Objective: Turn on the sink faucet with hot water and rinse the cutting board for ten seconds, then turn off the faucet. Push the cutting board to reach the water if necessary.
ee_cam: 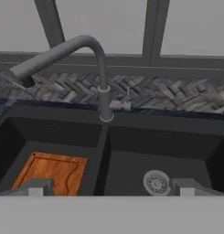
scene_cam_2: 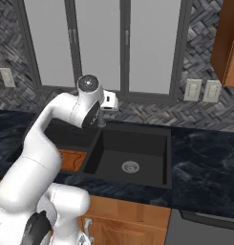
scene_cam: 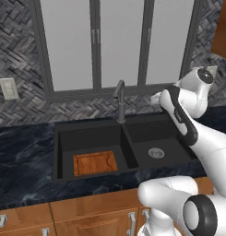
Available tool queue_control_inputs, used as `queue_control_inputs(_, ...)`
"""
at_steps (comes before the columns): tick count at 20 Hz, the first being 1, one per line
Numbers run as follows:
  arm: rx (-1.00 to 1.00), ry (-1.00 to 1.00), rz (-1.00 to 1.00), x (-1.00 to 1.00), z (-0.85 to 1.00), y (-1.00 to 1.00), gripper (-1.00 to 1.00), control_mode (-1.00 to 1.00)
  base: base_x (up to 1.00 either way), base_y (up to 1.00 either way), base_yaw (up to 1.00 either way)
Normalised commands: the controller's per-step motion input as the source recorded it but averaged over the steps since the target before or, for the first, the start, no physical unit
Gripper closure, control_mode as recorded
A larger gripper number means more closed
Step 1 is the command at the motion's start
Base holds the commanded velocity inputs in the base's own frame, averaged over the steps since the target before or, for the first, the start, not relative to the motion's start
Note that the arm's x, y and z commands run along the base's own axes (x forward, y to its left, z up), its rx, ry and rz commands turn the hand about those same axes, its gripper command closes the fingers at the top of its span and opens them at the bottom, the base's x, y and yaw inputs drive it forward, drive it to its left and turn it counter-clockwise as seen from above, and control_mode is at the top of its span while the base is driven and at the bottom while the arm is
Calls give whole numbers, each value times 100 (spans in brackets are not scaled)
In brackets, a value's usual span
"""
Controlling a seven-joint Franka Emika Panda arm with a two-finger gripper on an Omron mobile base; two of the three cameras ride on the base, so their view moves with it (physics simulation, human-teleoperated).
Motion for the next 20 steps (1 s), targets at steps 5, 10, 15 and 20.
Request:
queue_control_inputs(5,0,-36,6,0,-57,-4,-100,-100,0,0,0)
queue_control_inputs(10,1,-28,0,8,-52,0,-100,-100,0,0,0)
queue_control_inputs(15,7,-7,-1,16,-14,-1,-100,-100,0,0,0)
queue_control_inputs(20,8,0,-1,25,0,-7,-100,-100,0,0,0)
